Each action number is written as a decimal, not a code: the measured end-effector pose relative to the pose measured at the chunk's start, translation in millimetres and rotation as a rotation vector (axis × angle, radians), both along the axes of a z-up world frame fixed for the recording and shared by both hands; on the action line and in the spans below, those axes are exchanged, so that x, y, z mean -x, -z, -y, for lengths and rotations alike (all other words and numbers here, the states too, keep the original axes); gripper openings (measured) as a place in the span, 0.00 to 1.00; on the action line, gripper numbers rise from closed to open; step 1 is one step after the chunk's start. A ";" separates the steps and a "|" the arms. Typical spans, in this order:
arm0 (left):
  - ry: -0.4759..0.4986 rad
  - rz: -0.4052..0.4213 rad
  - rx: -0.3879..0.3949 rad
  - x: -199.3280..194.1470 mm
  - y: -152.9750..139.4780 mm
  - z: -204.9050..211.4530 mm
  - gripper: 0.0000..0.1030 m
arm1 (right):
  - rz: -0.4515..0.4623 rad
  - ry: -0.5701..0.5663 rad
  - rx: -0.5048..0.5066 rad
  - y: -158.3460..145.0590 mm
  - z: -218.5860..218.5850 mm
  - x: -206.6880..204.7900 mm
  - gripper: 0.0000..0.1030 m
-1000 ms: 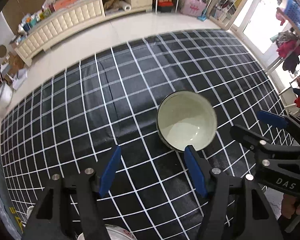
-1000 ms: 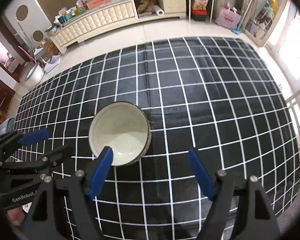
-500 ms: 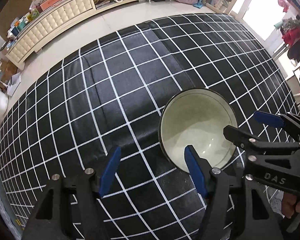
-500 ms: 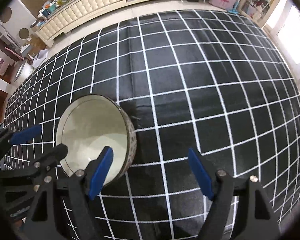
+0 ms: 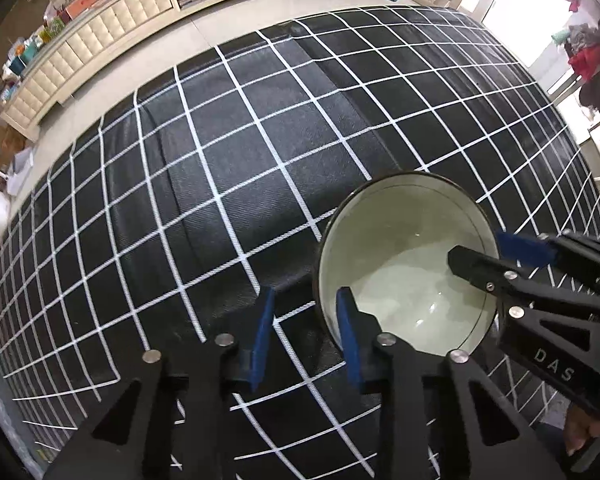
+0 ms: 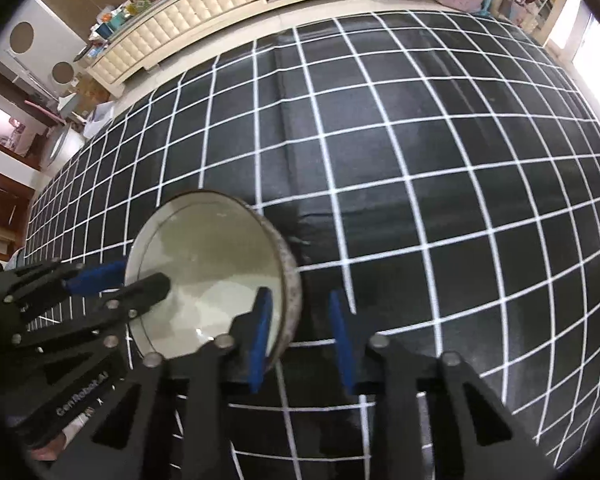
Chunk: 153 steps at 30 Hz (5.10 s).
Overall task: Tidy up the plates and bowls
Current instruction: 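Grip the rim of the green-speckled bowl with the left tool, then lift the green-speckled bowl and carry it over the nested white bowls, then lower the green-speckled bowl into the nested white bowls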
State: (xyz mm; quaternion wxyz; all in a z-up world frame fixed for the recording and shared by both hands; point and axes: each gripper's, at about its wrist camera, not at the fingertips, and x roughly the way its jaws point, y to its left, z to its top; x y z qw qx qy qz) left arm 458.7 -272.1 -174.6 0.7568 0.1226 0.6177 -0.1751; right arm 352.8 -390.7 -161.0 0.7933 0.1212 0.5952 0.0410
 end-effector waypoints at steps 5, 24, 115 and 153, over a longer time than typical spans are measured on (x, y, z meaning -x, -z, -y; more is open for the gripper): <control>0.017 0.002 -0.005 4.4 6.1 6.5 0.21 | 0.005 -0.001 -0.027 4.9 -5.7 1.5 0.22; 0.043 0.011 -0.049 20.2 12.6 18.9 0.15 | -0.005 0.047 -0.014 1.6 -5.6 6.3 0.17; -0.301 0.019 0.097 227.2 -52.9 -233.8 0.10 | -0.075 -0.231 0.151 -38.8 -238.8 130.6 0.14; -0.284 0.045 0.093 228.2 -37.3 -236.7 0.28 | -0.016 -0.129 -0.009 -20.9 -189.6 127.0 0.57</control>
